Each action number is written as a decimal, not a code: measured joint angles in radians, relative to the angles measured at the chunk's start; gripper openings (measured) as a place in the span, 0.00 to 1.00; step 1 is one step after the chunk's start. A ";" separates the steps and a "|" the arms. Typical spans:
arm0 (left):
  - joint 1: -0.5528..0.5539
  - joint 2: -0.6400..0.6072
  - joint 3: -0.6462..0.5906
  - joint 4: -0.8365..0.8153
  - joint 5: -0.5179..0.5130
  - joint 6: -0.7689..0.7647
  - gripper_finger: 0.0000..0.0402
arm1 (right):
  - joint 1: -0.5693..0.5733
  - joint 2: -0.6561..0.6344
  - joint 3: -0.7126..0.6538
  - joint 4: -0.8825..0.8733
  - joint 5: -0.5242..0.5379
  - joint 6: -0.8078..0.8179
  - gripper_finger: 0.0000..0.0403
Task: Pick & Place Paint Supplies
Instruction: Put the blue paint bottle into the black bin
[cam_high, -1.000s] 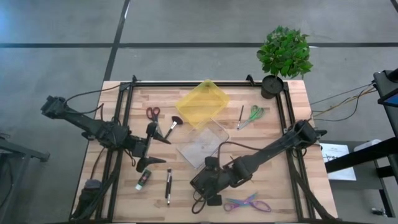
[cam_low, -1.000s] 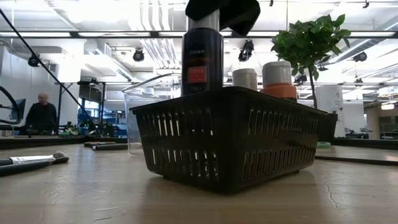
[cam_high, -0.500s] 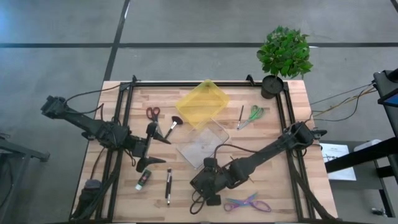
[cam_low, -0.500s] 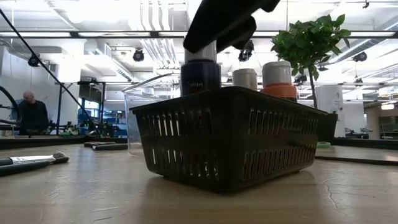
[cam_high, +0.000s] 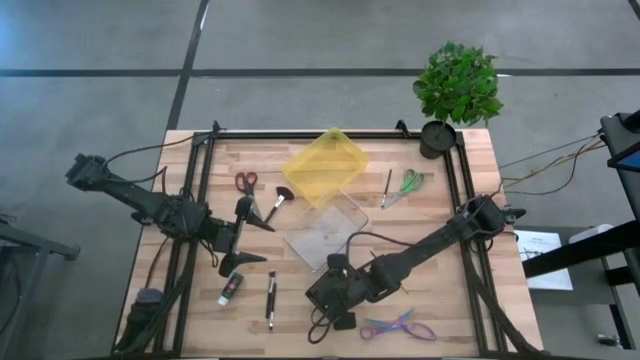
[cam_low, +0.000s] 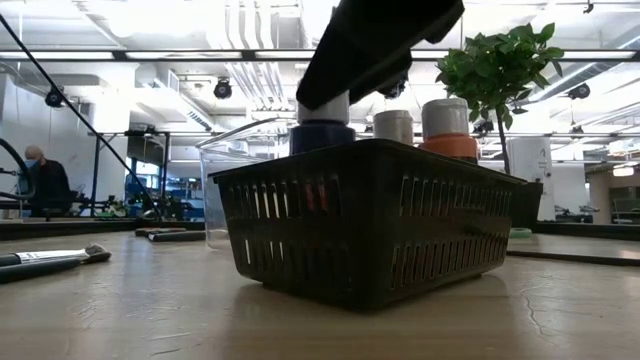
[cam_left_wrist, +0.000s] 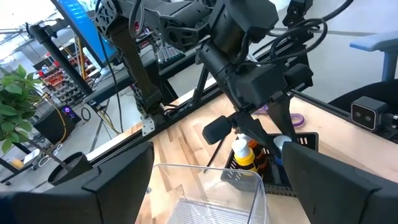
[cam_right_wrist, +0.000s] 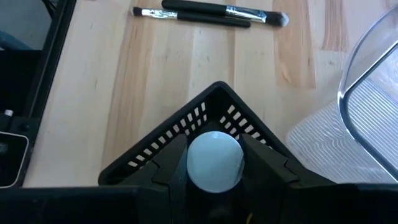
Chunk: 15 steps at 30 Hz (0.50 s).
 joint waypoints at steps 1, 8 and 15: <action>0.000 0.000 0.000 -0.001 0.000 0.000 0.90 | 0.000 -0.001 -0.005 0.004 0.000 0.000 0.28; 0.000 0.000 0.000 -0.002 0.000 0.000 0.90 | -0.002 -0.002 -0.034 0.051 -0.003 -0.024 0.28; 0.000 0.000 0.000 -0.002 0.000 -0.001 0.90 | -0.004 -0.004 -0.034 0.048 -0.007 -0.046 0.28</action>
